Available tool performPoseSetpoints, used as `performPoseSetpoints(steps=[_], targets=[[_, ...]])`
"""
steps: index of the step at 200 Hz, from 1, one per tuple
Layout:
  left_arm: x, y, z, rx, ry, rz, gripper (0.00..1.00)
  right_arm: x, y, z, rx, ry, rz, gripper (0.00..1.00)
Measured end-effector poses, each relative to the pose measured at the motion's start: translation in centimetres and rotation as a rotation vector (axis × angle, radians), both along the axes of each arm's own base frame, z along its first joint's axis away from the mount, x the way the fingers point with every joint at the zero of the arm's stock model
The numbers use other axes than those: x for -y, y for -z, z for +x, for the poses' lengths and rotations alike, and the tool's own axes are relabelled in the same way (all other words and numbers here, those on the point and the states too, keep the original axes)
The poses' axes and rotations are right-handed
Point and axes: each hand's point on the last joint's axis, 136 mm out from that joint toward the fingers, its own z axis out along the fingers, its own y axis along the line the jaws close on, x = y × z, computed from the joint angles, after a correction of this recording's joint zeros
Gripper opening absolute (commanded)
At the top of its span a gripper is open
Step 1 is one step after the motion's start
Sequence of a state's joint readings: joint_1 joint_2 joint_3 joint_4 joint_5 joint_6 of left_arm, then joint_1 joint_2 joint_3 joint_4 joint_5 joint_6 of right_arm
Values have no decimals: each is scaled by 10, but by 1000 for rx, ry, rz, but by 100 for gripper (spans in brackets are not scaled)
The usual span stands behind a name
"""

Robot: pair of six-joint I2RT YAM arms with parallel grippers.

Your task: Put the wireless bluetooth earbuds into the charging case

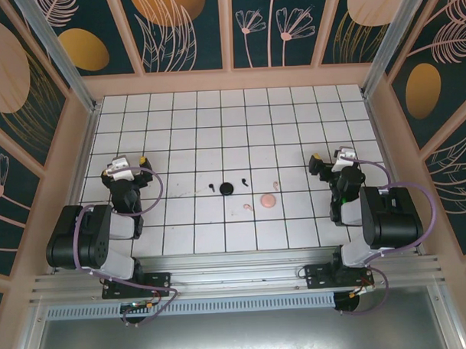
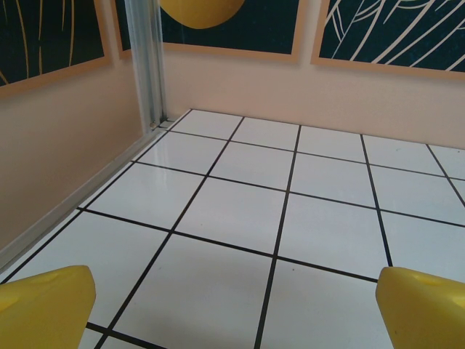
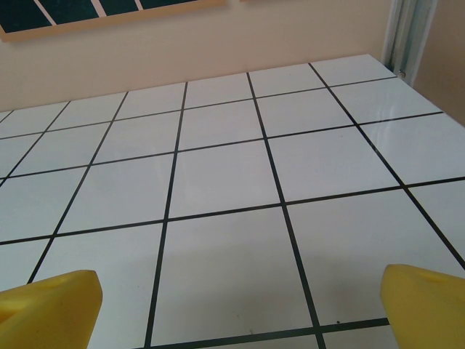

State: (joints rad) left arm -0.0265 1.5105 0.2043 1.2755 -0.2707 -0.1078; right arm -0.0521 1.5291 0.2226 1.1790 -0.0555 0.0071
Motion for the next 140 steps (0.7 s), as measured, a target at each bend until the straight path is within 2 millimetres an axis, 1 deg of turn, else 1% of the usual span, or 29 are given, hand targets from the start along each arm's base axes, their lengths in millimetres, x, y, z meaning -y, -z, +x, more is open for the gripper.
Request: performPoseSetpoints(steps=[115,130,140], targets=[[0,0,0,0,0,0,99,0,0,0,-1,0,0,99],[0,0,0,0,0,0,96,0,0,4,-17,2,1,99],[0,0,0,0,0,2,95,1,-5,10,-28,2,4,99]])
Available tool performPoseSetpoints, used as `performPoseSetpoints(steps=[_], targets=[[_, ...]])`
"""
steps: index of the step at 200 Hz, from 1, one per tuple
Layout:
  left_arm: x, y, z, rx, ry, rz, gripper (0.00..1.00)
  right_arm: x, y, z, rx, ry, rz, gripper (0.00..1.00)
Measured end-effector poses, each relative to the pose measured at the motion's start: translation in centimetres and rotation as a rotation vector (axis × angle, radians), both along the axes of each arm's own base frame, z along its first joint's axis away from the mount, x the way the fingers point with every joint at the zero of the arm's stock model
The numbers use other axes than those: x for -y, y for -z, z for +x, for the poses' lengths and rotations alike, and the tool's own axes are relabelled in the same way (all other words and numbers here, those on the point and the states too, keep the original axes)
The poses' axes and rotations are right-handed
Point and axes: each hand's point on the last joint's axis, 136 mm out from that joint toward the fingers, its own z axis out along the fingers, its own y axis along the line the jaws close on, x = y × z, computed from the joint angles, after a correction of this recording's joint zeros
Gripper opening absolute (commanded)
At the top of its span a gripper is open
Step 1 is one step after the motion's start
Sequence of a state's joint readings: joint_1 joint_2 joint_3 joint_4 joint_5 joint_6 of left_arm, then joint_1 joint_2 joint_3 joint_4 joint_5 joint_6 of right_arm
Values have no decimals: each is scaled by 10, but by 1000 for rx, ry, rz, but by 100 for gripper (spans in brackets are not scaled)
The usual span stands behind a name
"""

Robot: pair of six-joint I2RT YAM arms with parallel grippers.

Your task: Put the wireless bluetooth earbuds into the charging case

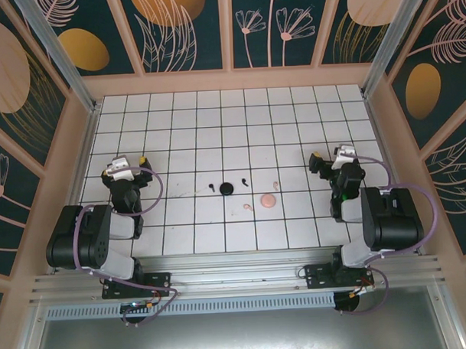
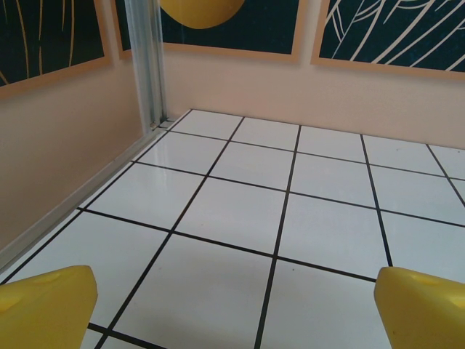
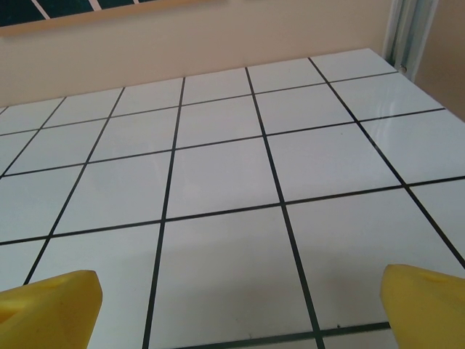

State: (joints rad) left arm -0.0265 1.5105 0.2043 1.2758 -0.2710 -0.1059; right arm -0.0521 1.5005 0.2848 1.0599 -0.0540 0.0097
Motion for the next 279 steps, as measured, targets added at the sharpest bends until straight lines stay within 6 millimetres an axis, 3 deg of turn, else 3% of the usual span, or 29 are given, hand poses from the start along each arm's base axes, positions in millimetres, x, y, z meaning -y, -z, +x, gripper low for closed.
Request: performPoseSetpoints(steps=[30,57,85,106,126,156,175,201,235,253,279], targets=[[-1,-6,6,-24,-6,3,89,2,-39,20,15,8,18,99],[2,-50,22,20,5,-4,83,1,-66,36,-47,12,60,99],[20,-97,37,46,111,-51,69,-19,-70,39,-188,-21,85,99],[43,-108,46,-6,230,-95,65,-50,-65,29,-321,-94,79,96],[68,-97,44,-97,336,-128,64,-86,-55,11,-435,-196,66,92],[108,-70,23,-243,476,-154,64,-142,-29,-30,-594,-389,-7,87],[128,-60,10,-303,549,-163,62,-166,-13,-51,-667,-498,-60,86],[154,-41,-4,-392,644,-183,59,-180,11,-69,-770,-601,-122,80],[193,-3,-25,-576,760,-215,59,-196,29,-76,-857,-695,-185,76],[210,4,-36,-639,812,-244,59,-204,36,-80,-888,-741,-218,75],[218,7,-45,-684,840,-307,58,-213,48,-89,-929,-800,-290,75]])
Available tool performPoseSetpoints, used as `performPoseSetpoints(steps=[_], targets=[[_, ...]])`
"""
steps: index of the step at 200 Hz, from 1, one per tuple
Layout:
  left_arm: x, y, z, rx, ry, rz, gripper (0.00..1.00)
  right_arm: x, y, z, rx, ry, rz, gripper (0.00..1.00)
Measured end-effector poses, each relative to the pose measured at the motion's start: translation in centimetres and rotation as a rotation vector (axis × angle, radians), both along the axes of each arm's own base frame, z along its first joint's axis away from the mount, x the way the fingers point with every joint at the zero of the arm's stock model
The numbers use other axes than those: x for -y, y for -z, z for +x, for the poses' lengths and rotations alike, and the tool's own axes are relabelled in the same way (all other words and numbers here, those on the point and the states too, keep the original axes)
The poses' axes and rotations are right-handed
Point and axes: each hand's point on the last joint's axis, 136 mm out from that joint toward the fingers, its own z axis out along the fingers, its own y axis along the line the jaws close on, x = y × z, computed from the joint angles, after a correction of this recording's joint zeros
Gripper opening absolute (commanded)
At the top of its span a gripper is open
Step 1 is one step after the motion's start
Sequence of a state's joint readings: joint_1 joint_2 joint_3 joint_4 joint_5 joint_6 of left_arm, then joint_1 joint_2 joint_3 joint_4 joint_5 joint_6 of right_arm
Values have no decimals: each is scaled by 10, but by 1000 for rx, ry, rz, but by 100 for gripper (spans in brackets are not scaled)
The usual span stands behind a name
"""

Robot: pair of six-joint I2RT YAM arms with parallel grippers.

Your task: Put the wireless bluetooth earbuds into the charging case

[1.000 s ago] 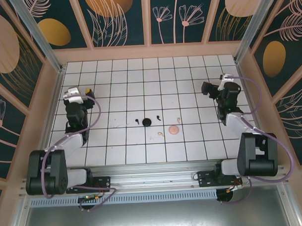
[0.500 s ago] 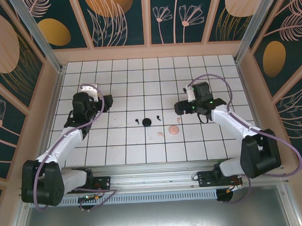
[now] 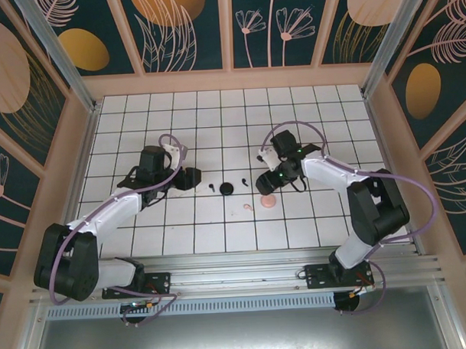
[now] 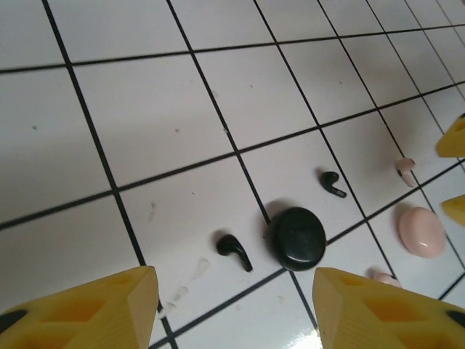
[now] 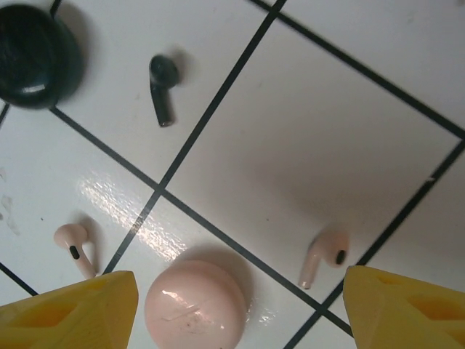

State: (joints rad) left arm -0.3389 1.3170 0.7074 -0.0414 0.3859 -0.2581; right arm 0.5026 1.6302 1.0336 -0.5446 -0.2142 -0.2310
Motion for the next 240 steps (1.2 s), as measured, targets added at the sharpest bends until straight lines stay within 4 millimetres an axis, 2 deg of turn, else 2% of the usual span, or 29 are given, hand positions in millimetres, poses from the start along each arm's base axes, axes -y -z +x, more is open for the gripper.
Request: performPoseSetpoints(steps=[34,81,138,192,240], targets=[[4,8,-10,-68,8,-15,59,-5,15,-11,-37,-90,-64,74],[3,12,-14,-100,2,-11,59,-16,23,-21,-39,-186,-118,72],[3,19,-15,-118,2,-4,59,-7,45,-28,-75,-213,-217,72],[2,19,-14,-117,-3,0,58,-6,46,-26,-59,-216,-245,66],[1,19,-13,-115,-9,6,58,-5,47,-26,-57,-214,-258,69]])
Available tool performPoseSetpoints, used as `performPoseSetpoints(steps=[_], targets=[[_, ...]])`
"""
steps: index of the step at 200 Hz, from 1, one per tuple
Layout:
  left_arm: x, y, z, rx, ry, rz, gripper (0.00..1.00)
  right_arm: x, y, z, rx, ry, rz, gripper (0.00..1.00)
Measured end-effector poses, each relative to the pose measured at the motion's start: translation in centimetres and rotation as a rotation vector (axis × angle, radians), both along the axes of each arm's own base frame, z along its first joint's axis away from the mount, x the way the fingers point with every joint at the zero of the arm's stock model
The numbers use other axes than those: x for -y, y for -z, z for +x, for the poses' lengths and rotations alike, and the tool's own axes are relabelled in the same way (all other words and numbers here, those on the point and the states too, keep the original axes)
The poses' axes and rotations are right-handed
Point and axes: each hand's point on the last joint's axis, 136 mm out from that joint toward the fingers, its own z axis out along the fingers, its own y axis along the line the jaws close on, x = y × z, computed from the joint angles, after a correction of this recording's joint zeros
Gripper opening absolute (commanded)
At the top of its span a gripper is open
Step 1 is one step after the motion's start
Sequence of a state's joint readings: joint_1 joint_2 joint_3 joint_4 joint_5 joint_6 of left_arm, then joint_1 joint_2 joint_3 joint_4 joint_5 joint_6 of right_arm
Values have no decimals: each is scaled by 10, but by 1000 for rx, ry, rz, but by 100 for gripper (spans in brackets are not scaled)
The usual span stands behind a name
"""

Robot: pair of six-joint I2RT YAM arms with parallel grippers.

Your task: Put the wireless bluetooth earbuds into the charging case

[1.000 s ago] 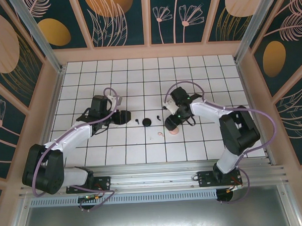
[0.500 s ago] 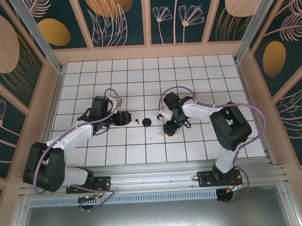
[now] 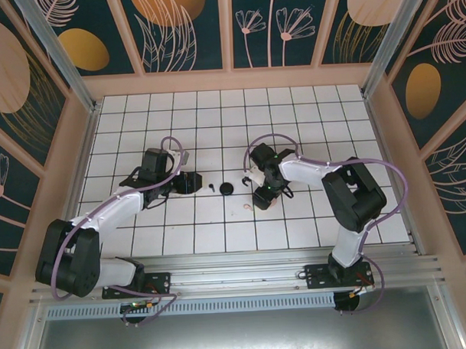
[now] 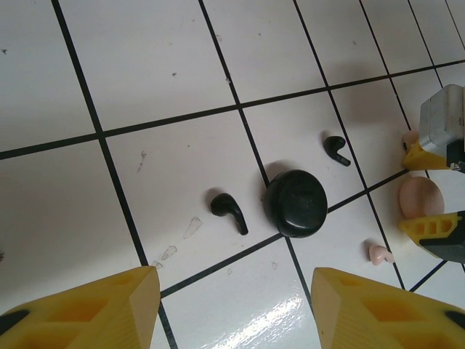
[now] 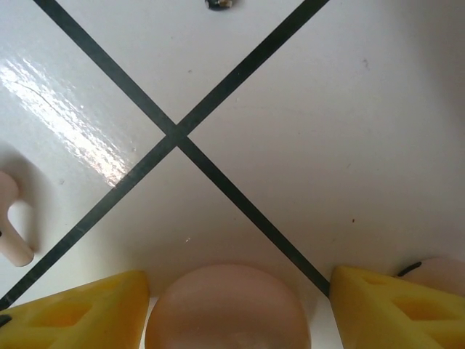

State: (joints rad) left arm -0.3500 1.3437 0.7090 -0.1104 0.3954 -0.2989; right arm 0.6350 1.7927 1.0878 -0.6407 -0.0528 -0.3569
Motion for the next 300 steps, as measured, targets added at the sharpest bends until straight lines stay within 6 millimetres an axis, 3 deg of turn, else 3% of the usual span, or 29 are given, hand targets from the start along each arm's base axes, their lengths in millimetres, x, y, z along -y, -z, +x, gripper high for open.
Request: performPoseSetpoints(steps=[142,231,264,300], targets=[[-1,2,-1,-9,-4,4,57,6,0,-1,-8,63,-23,69],[-2,2,-1,-7,-8,9,53,16,-3,-5,-2,96,-52,50],[1,1,-3,-15,2,-7,52,17,-24,-1,73,104,-2,50],[12,-8,-7,-30,31,-67,51,3,-79,15,290,107,197,48]])
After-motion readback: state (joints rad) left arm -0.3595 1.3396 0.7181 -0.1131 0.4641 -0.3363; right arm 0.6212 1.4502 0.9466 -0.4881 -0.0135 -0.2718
